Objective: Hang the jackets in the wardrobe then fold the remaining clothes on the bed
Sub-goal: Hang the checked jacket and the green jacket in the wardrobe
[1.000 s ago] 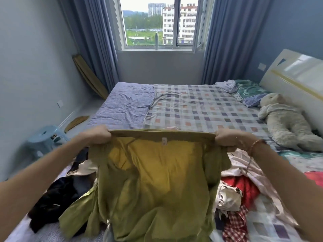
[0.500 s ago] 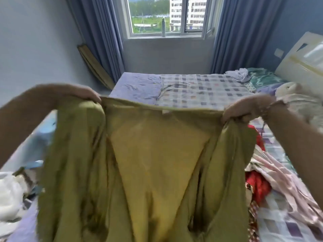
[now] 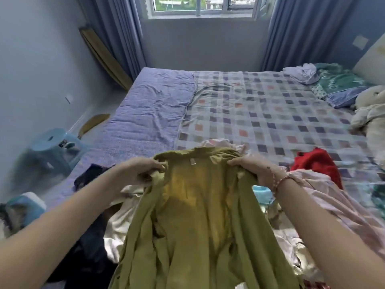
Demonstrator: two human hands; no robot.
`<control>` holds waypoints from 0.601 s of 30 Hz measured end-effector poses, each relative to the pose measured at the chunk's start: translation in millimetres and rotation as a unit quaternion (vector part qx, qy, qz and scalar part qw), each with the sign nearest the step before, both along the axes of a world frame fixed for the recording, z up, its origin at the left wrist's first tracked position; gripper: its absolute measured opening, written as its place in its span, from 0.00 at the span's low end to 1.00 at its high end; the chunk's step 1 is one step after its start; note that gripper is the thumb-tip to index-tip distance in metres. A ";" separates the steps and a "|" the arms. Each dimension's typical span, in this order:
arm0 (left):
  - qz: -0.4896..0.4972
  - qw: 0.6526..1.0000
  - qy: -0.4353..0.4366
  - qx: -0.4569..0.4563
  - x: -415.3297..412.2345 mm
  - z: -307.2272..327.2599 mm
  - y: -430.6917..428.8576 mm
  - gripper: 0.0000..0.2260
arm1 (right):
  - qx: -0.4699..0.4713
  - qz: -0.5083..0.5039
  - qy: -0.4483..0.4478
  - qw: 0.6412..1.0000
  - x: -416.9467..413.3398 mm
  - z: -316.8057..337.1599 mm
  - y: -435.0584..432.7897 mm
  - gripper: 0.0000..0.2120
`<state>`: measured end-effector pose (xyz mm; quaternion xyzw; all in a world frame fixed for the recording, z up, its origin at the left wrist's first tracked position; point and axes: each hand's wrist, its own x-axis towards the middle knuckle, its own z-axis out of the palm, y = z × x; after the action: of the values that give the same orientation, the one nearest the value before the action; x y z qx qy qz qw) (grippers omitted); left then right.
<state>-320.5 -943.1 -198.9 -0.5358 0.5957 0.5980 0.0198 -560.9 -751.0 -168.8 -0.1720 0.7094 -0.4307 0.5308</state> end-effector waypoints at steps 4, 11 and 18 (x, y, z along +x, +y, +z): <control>-0.077 0.992 -0.051 -0.084 -41.6 -36.1 64.6 0.14 | -0.044 0.081 0.037 0.995 45.1 -70.7 -25.2 0.20; 0.139 0.990 0.038 0.003 -22.6 -100.1 97.4 0.25 | -0.025 0.099 0.081 0.991 85.2 -139.1 2.1 0.16; 0.211 0.961 0.078 0.160 -5.9 -93.4 103.4 0.09 | -0.023 0.095 0.188 0.977 94.2 -129.9 -9.1 0.08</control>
<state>-326.4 -839.7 -292.3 -0.5910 0.3654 0.7160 -0.0677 -466.6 -760.1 -298.7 -0.3284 0.7669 -0.3548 0.4221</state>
